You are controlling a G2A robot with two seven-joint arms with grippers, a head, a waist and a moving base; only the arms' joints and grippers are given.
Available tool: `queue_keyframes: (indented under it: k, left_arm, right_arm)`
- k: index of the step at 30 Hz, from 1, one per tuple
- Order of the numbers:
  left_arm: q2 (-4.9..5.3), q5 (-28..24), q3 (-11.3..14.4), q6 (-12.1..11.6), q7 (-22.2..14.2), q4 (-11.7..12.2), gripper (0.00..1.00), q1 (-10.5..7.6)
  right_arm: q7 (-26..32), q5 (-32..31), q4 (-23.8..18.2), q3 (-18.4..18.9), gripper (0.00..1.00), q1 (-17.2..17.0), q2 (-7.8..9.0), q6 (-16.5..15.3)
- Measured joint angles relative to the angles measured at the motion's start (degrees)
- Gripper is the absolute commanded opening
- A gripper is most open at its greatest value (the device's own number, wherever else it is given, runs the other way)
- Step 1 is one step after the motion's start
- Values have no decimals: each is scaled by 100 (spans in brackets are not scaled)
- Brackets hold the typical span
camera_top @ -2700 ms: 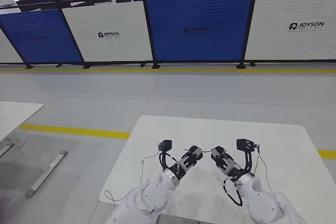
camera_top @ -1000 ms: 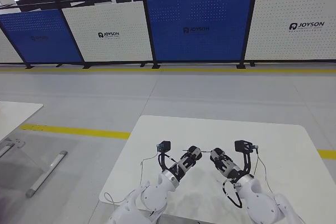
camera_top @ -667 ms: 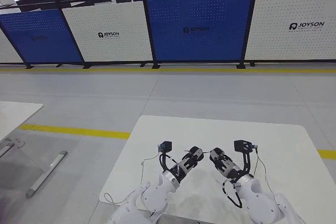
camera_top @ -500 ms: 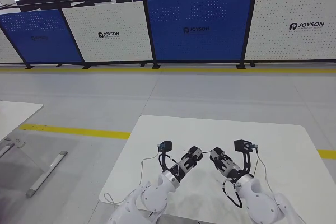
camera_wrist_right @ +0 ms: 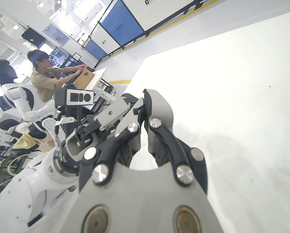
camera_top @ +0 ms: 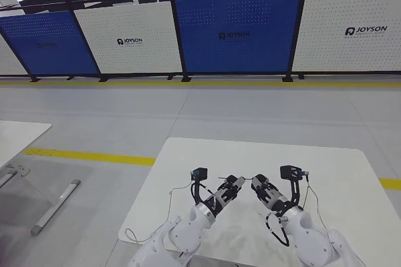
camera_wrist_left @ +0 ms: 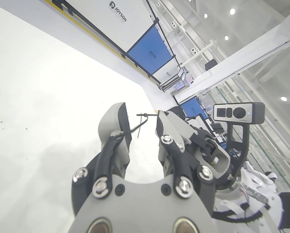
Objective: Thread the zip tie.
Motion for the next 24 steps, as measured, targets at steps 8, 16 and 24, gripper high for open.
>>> queue_keyframes:
  k: [8, 16, 24]
  left_arm:
    - [-9, -19, -12, 30, 7, 3, 15, -27]
    - [-18, -70, -26, 22, -2, 19, 14, -50]
    - [-30, -104, -16, -9, -29, 68, 0, -92]
  right_arm:
    - [8, -97, -3, -30, 0, 25, -4, 3]
    - [11, -145, 11, -62, 0, 57, -14, 50]
    - [-20, -132, -2, -70, 0, 53, -24, 66]
